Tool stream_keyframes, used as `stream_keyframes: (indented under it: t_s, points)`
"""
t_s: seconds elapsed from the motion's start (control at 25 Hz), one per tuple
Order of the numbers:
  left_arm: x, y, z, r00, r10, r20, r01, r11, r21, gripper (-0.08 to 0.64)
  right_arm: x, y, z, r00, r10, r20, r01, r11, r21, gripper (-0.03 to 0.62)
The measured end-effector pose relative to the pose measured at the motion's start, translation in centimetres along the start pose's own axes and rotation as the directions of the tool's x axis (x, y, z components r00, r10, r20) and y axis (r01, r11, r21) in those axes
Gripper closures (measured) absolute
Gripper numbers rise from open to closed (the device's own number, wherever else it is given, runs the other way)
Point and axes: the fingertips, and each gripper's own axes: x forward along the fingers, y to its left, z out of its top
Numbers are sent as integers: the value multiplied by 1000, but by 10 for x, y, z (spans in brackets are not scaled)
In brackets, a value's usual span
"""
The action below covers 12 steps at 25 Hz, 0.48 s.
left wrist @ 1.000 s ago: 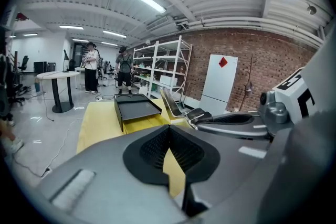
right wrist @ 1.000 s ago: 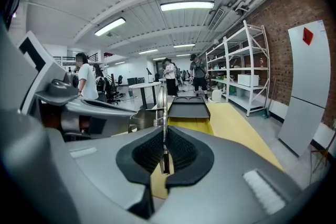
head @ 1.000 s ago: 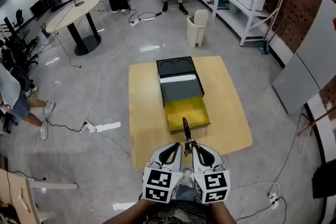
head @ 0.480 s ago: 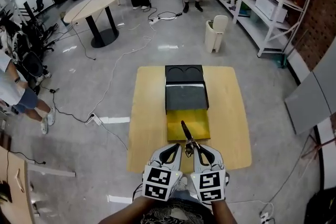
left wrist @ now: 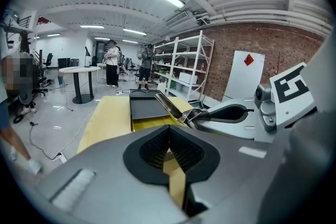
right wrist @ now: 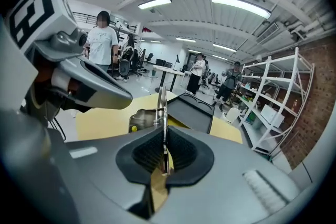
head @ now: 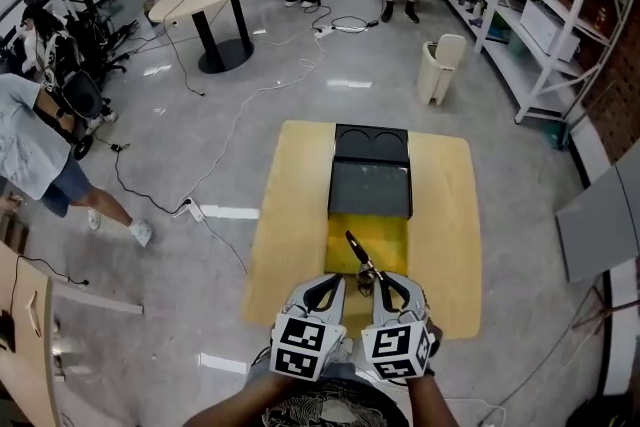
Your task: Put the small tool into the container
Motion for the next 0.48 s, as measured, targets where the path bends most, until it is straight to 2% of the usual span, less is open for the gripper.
stream_keyframes:
  t_s: [0.2, 0.48]
  points:
    - [17, 37, 8, 1000, -6, 1, 6, 1000, -10, 554, 41, 1, 14, 1000, -22, -20, 21, 997, -73, 584]
    - [61, 81, 23, 1000, -26, -1, 26, 999, -30, 554, 105, -8, 20, 997, -22, -74, 13, 993, -117, 584]
